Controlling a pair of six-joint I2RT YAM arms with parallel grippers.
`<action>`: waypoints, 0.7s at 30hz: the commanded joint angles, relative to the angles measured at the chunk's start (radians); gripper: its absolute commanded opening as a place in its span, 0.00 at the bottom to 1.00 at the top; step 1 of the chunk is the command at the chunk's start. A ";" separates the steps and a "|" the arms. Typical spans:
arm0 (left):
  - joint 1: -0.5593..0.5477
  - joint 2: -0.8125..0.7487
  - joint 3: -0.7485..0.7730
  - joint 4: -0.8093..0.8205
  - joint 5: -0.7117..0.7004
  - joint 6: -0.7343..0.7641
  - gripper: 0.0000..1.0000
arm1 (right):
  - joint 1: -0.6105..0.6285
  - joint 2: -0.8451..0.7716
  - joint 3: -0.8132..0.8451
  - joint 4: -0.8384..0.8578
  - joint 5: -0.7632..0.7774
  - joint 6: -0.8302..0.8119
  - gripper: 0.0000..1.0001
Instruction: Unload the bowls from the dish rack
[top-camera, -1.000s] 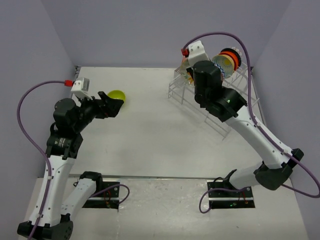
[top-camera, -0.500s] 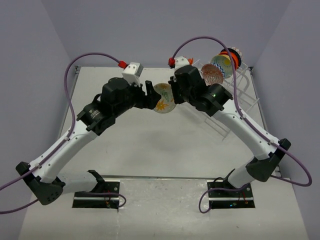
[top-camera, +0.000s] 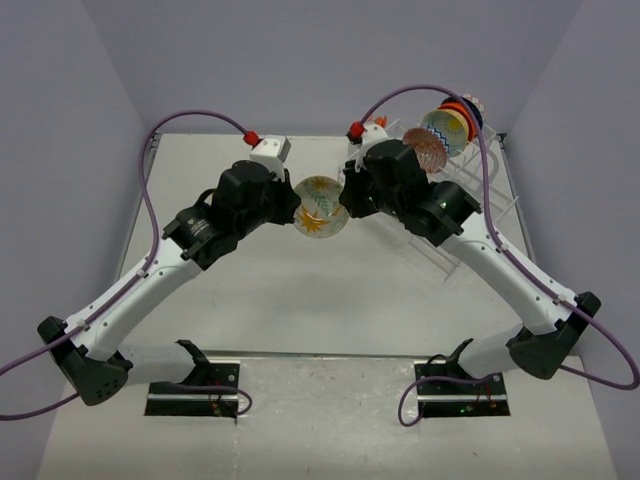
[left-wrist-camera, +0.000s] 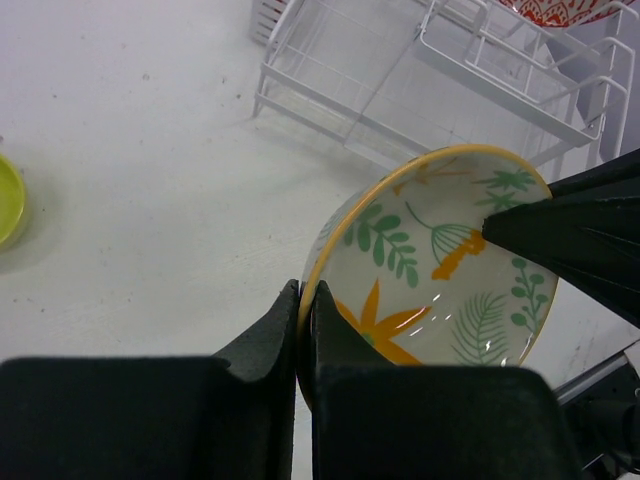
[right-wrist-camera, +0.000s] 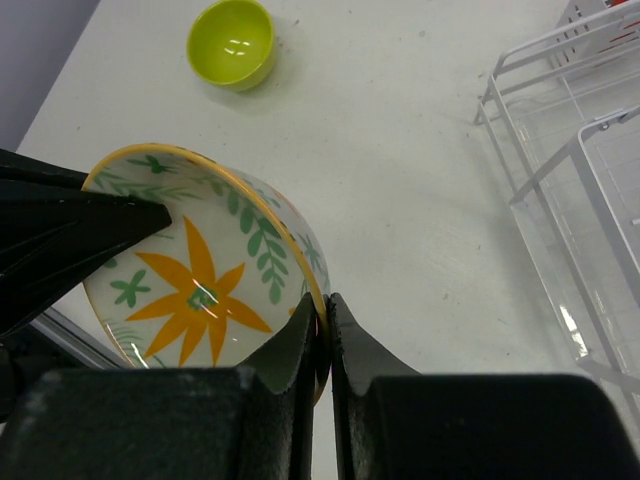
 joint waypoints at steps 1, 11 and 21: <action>0.008 -0.008 -0.003 0.095 0.035 0.001 0.00 | 0.013 -0.049 -0.003 0.094 -0.091 0.049 0.00; 0.093 0.135 -0.014 0.046 -0.144 -0.117 0.00 | -0.019 -0.230 -0.173 0.029 0.194 0.108 0.99; 0.301 0.475 -0.013 0.282 0.205 -0.157 0.00 | -0.021 -0.618 -0.313 -0.052 0.140 0.109 0.99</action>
